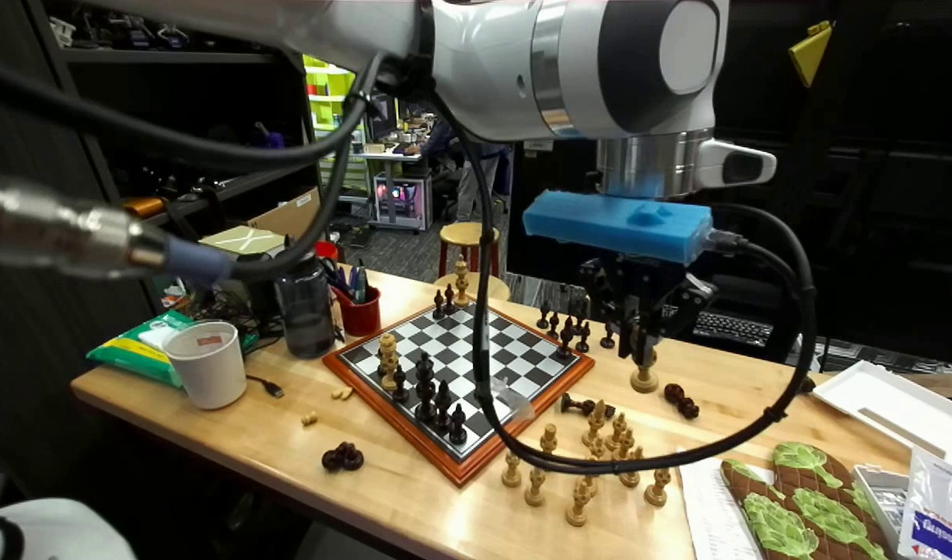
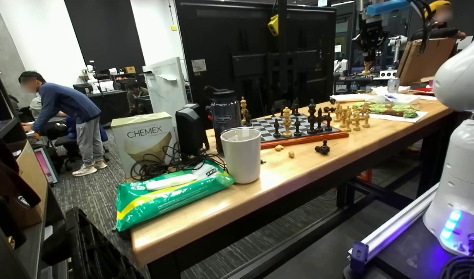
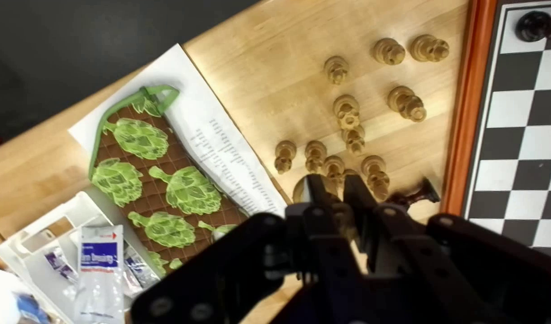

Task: Put the light brown chess piece on the board

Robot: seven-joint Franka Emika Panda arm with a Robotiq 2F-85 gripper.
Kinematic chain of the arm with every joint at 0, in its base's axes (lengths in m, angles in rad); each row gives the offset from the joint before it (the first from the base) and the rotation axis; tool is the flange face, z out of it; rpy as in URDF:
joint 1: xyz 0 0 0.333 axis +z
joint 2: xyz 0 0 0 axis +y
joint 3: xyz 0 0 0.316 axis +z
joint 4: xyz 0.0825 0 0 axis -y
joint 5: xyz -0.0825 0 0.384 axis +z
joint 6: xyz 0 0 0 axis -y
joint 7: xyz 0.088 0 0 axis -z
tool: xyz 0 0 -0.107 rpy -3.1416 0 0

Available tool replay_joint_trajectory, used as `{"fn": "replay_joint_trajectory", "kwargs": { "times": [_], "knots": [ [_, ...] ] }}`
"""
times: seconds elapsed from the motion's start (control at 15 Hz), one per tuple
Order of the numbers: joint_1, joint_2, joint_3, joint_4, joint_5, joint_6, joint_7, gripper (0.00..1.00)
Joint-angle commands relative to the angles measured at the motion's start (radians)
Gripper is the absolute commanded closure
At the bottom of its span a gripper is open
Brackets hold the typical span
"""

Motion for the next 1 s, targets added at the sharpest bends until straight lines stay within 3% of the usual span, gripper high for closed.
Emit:
{"fn": "replay_joint_trajectory", "kwargs": {
  "times": [0.0, 0.47, 0.93],
  "knots": [
    [0.042, -0.03, 0.013, 0.001, -0.02, -0.025, -0.093, 0.96],
    [0.095, -0.047, 0.032, -0.001, -0.009, -0.012, -0.198, 0.96],
    [0.199, 0.058, 0.122, 0.05, 0.045, 0.009, -0.148, 0.96]
  ]
}}
